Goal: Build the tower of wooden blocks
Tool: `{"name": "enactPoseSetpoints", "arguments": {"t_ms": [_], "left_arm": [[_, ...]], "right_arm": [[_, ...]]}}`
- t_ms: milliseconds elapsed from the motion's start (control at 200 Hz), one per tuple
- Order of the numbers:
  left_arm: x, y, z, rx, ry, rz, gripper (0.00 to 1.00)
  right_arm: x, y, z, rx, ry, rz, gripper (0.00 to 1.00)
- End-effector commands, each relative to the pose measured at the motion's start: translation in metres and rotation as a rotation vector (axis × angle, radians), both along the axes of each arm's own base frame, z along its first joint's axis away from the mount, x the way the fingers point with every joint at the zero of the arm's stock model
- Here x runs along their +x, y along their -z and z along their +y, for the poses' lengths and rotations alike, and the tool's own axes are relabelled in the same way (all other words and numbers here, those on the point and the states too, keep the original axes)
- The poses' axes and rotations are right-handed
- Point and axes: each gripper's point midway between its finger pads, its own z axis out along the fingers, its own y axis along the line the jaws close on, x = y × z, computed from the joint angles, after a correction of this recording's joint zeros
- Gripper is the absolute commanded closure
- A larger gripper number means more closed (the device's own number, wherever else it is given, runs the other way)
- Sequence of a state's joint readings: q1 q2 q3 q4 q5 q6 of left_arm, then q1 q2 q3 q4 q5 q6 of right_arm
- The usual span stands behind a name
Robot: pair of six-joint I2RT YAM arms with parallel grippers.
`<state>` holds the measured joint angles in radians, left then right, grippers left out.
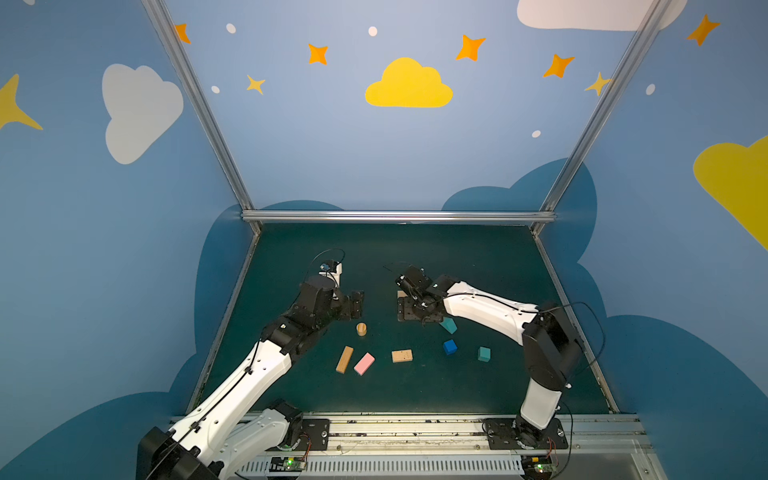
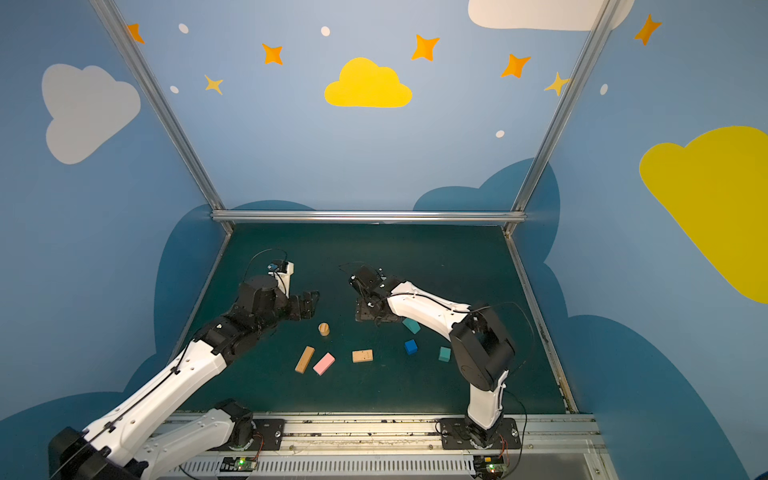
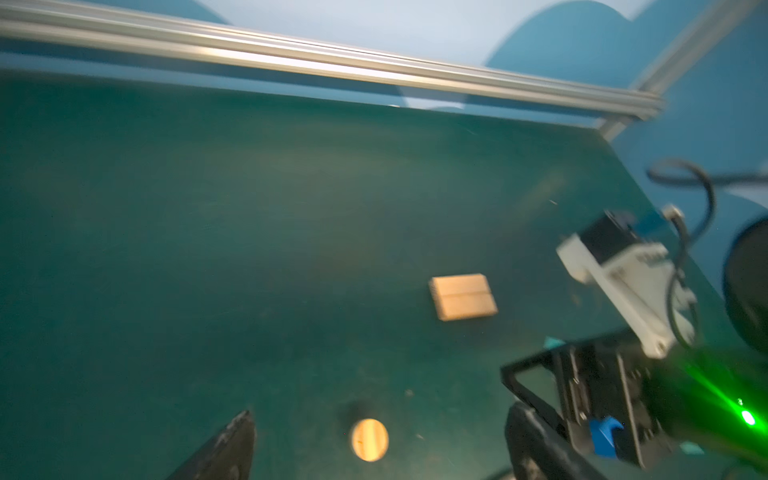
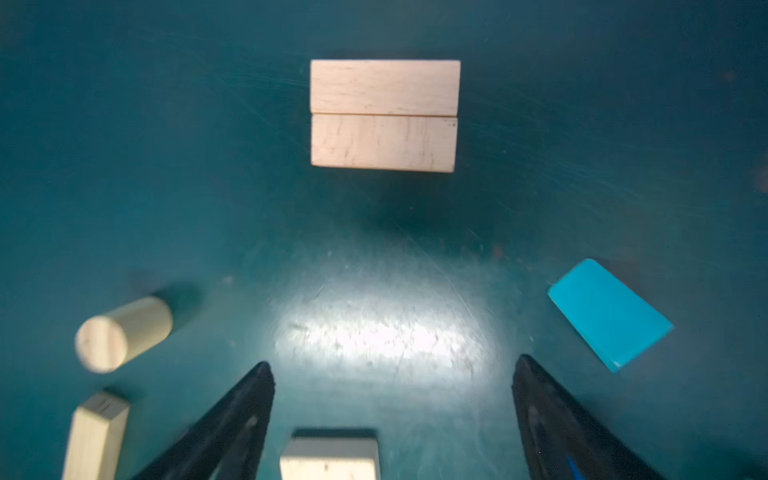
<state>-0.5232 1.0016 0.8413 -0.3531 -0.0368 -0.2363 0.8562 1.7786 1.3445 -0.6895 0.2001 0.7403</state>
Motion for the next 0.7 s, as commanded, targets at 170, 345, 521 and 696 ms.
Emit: {"name": "enactPoseSetpoints", "arguments": {"t_ms": [170, 345, 521, 696], "left_arm": [[-0.065, 0.025, -0.039, 0.225, 0.232, 0.249, 0.11], [-0.092, 0.056, -0.036, 0.289, 0.224, 0.424, 0.14], [-0.126, 0.094, -0.040, 0.320, 0.250, 0.645, 0.20], [-0.141, 0.119, -0.047, 0.377, 0.264, 0.733, 0.25]], "right_arm": [[-0.017, -0.039, -0.030, 0.191, -0.109, -0.058, 0.12], [-0.028, -0.054, -0.061, 0.239, -0.098, -0.123, 0.12], [-0.035, -0.052, -0.084, 0.284, -0.053, -0.156, 0.12], [-0.038, -0.045, -0.088, 0.332, -0.042, -0.146, 0.12]]}}
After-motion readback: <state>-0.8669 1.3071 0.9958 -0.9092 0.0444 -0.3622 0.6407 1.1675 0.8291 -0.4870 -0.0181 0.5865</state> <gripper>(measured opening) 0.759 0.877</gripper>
